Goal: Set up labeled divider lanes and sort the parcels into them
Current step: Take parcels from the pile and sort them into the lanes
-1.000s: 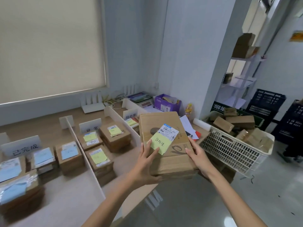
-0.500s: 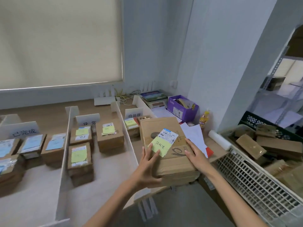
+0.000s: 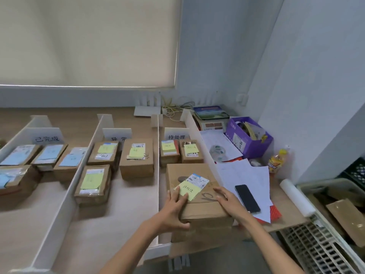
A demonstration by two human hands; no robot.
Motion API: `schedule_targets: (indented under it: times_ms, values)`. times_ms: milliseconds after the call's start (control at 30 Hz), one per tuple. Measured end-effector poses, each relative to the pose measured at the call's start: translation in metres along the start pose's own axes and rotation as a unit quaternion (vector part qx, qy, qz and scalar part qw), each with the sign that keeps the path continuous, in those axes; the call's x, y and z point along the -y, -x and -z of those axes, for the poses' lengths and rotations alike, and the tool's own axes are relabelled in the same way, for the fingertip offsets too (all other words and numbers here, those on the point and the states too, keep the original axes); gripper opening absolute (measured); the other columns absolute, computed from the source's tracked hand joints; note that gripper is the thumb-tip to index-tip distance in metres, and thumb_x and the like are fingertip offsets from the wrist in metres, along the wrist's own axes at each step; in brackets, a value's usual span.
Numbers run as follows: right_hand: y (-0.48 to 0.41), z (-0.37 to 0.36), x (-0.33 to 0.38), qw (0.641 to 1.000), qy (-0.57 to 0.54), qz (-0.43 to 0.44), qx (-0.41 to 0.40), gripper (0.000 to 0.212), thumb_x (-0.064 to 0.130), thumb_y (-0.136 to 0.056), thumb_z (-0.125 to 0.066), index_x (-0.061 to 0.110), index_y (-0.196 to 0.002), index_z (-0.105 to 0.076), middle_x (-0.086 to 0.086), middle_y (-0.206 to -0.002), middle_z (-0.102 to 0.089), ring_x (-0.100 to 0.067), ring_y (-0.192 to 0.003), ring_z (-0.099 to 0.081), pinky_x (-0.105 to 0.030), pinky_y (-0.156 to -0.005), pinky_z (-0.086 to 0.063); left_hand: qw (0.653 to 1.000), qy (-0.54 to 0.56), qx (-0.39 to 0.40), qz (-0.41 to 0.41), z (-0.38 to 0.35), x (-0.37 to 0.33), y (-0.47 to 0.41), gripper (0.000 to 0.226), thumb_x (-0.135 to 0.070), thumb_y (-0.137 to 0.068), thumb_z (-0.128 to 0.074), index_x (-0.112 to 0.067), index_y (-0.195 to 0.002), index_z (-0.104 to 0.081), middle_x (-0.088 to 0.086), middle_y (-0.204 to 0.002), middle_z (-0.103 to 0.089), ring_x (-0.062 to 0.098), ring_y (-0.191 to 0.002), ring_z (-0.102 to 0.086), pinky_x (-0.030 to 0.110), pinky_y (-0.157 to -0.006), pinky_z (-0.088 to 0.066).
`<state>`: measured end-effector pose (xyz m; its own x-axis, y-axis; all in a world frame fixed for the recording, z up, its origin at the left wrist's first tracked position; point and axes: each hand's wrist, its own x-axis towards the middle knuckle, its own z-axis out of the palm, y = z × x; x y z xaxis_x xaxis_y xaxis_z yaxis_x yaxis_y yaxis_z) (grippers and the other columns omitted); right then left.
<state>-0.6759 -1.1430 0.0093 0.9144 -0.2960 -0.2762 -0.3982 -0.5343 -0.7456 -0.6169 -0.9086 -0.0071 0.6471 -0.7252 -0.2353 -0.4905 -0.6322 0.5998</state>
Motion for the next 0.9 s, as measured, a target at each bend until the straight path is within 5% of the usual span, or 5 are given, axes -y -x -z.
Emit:
schedule_targets:
  times_ms: [167,433,567,767,900]
  values:
    - [-0.051,-0.008,-0.009,0.996,0.007,-0.038,0.078,0.04,0.021,-0.101,-0.038,0.024,-0.141,-0.037,-0.001,-0.146,-0.037,-0.019,-0.132,-0.037,-0.022,-0.098,-0.035,0.998,-0.048,0.034,0.032,0.003,0.019,-0.044,0.086,-0.04,-0.083,-0.063,-0.019,-0.149,-0.013,0.004,-0.157,0.01,0.035,-0.142,0.018,0.049,-0.117,-0.006]
    - [-0.094,-0.046,-0.038,0.975,0.086,-0.008,0.203,0.063,0.007,-0.094,-0.039,0.028,-0.15,-0.017,-0.001,-0.158,-0.005,-0.021,-0.145,-0.013,-0.036,-0.119,-0.018,0.977,-0.143,0.036,0.154,-0.028,0.053,-0.073,0.079,-0.008,-0.084,-0.062,-0.019,-0.148,-0.016,0.005,-0.159,0.004,0.038,-0.144,0.007,0.043,-0.113,-0.029]
    - [-0.107,-0.048,-0.049,0.961,0.191,0.019,0.201,0.065,0.019,-0.1,-0.036,0.037,-0.15,0.0,0.002,-0.158,0.014,-0.023,-0.147,0.002,-0.04,-0.119,-0.013,0.964,-0.203,0.019,0.173,-0.032,0.056,-0.087,0.081,-0.018,-0.081,-0.067,-0.018,-0.147,-0.021,0.008,-0.159,-0.004,0.039,-0.144,-0.004,0.041,-0.117,-0.02]
    - [-0.119,-0.039,-0.055,0.915,0.344,0.067,0.199,0.064,0.023,-0.101,-0.034,0.035,-0.15,0.005,-0.005,-0.159,0.014,-0.029,-0.146,0.01,-0.051,-0.116,-0.011,0.952,-0.238,-0.059,0.185,-0.043,0.044,-0.092,0.063,-0.007,-0.084,-0.057,-0.013,-0.141,-0.031,0.01,-0.155,-0.016,0.028,-0.143,-0.015,0.039,-0.117,-0.008]
    - [-0.116,-0.031,-0.052,0.915,0.347,0.103,0.179,0.064,0.015,-0.1,-0.031,0.03,-0.151,0.005,-0.006,-0.158,0.016,-0.033,-0.145,0.014,-0.051,-0.116,-0.004,0.956,-0.174,-0.163,0.171,-0.049,0.037,-0.073,0.053,-0.028,-0.066,-0.077,-0.029,-0.113,-0.052,-0.008,-0.121,-0.052,0.011,-0.114,-0.056,0.03,-0.103,-0.038]
